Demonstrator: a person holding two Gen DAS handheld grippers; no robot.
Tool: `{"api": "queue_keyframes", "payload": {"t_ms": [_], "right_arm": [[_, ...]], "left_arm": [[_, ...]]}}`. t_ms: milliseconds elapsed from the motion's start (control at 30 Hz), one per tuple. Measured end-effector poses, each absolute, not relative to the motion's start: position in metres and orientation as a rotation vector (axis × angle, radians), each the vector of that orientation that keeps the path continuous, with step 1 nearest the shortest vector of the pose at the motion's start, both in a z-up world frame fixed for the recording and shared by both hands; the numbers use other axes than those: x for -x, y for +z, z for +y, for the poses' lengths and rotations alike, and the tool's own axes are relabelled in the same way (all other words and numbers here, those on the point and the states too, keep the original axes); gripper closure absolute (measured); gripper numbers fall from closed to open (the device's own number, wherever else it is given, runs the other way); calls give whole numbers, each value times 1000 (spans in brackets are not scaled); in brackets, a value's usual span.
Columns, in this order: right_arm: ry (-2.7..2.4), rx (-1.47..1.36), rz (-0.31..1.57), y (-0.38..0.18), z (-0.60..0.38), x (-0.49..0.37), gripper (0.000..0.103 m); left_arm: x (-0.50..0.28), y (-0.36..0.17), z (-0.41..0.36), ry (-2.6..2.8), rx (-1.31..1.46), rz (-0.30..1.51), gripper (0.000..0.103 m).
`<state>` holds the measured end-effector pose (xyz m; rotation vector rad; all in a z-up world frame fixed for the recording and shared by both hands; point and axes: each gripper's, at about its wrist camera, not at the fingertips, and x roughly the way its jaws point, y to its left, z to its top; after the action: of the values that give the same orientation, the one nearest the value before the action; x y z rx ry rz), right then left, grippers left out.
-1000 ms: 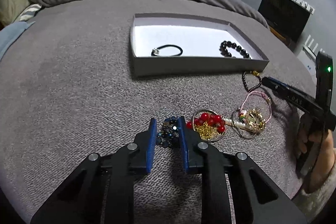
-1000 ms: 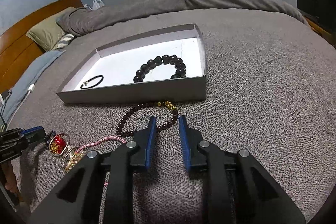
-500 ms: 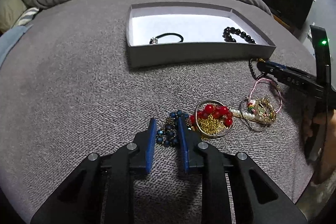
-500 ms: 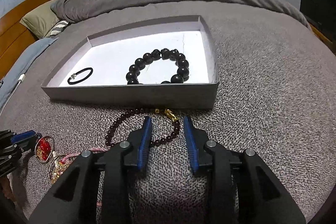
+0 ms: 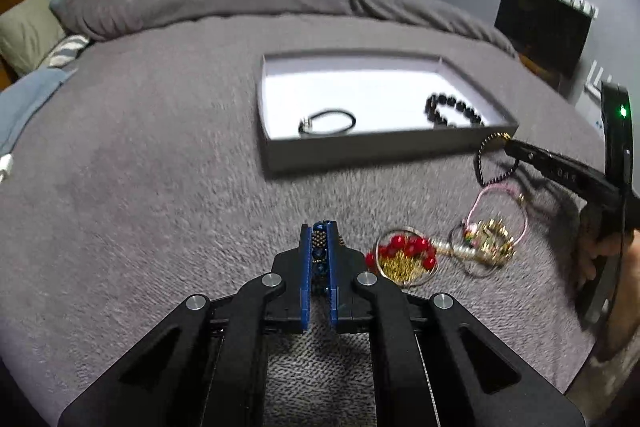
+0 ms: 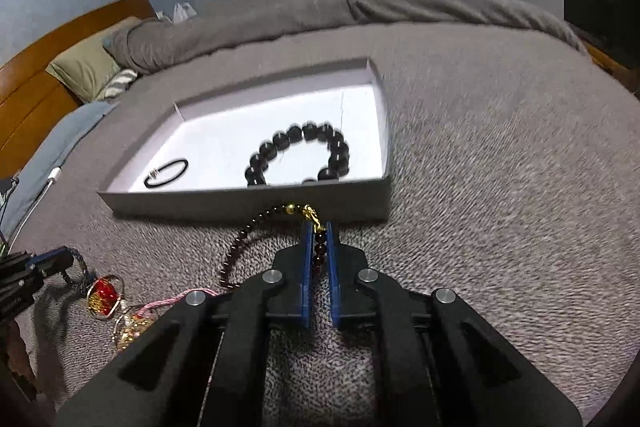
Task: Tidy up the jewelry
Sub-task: 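Carry both bracelets into the tray and open both tools to release them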
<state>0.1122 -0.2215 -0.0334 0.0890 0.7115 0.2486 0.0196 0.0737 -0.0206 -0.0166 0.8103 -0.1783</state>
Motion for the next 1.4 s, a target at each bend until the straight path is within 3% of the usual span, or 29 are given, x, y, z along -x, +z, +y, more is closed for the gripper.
{"api": "queue_keyframes", "payload": {"t_ms": [367, 733, 1133, 1400], "right_arm": [[175, -84, 489, 22, -240, -95, 96], [135, -73, 449, 41, -248, -136, 96], [195, -57, 429, 52, -216, -214, 96], [180, -13, 633, 4, -209, -256, 96]], "left_arm": [[-24, 32, 79, -151, 53, 644, 95], [-82, 73, 61, -112, 1, 527, 95], [-183, 66, 32, -214, -18, 591, 95], [-234, -8, 50, -134, 35, 780, 95]]}}
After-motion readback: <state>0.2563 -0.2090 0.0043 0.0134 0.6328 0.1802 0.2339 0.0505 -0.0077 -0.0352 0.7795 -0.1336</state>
